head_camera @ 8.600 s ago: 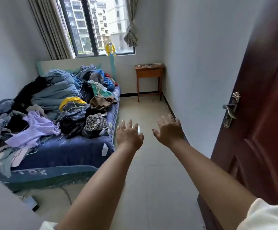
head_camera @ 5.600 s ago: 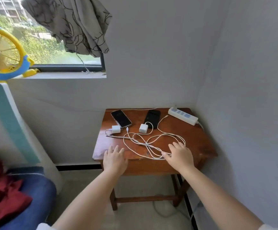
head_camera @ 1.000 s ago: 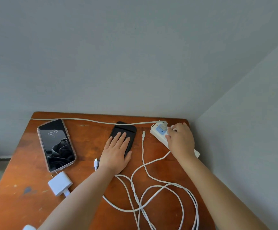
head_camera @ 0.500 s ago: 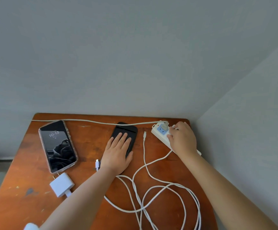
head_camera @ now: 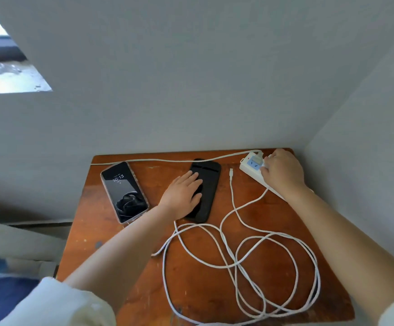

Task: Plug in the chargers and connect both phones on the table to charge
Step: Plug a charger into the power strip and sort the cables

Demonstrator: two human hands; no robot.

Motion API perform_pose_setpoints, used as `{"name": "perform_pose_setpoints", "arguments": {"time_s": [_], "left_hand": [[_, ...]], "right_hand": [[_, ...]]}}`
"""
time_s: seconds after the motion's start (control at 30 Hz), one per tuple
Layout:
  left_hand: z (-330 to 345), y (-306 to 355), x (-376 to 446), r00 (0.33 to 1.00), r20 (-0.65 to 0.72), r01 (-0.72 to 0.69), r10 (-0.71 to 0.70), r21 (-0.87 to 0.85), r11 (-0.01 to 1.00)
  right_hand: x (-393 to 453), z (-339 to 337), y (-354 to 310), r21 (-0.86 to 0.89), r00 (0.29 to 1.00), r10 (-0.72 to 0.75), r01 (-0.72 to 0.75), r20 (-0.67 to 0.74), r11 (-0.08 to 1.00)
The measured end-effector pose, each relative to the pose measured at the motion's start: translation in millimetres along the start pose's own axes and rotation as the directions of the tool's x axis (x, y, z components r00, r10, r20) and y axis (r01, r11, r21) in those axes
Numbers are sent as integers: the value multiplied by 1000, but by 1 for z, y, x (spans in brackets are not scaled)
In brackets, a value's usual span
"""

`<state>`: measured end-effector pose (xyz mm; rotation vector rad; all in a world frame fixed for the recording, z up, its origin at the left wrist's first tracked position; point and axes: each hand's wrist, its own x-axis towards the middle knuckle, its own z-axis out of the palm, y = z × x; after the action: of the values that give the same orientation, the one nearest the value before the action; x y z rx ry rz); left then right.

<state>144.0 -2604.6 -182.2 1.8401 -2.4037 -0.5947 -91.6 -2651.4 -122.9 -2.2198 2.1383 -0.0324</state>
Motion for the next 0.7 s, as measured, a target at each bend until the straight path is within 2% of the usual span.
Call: {"name": "perform_pose_setpoints", "arguments": {"time_s": [0.07,0.13,0.2,0.27,0.33,0.47,0.57,0.63,0.7], "left_hand": [[-3,-12,-21,998,-61,4,-6,-35,999],[-2,-24,-45,996,-92,-4,2,-24,1000],[-3,-39,-72,992,-123,-13,13,2,1000],[-7,-49,-98,989,-149,-23,24,9,1000],[-9,-63,-123,990,-125,-63,70,60,996],[-5,-92,-160,991,-128,-42,40,-19,999],[7,-115,-172,990,-111,83,-89,-53,995],[20,-127,-173,974,-132,190,-183,36,981],[28,-134,-171,970,-75,236,-230,83,968]], "right_hand": [[-3,-1,-1,38,1000,-21,20,13,999],[-12,-1,-4,141,1000,28,-27,-6,990],[-31,1,-14,226,990,69,-40,-122,973],[-56,8,-28,245,970,48,13,-240,969],[-87,20,-47,218,965,35,24,-259,976],[-137,44,-85,282,991,-15,53,-135,958],[-161,65,-113,233,997,-80,79,-8,969],[-169,75,-127,162,990,-34,11,139,987],[-177,87,-134,51,961,56,-72,270,996]]}}
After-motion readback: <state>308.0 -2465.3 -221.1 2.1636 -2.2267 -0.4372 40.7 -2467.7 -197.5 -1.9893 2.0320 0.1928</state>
